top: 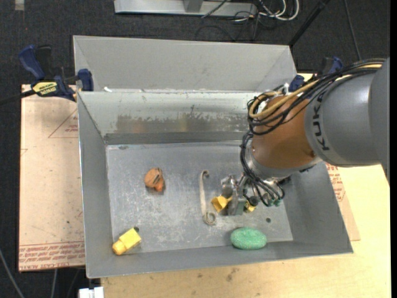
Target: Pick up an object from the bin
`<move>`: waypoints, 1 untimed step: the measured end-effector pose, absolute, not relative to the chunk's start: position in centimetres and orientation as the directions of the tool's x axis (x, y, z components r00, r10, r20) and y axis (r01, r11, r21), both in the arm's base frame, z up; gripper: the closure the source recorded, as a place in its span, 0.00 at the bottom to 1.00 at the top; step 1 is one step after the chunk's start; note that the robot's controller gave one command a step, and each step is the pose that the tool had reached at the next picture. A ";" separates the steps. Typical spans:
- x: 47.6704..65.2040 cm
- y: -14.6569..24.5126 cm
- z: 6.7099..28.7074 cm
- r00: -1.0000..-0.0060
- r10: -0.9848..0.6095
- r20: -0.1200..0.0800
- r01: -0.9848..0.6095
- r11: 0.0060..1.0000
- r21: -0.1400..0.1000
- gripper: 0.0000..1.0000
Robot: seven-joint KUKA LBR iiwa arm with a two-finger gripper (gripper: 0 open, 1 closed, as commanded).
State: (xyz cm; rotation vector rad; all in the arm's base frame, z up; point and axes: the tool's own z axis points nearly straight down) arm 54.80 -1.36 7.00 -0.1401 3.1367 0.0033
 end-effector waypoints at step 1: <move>56.0 -3.9 7.0 -0.996 -0.092 -0.003 -0.092 0.996 0.002 1.00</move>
Offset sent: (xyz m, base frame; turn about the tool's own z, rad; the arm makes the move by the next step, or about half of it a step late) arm -0.0305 -0.0571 0.0000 0.0026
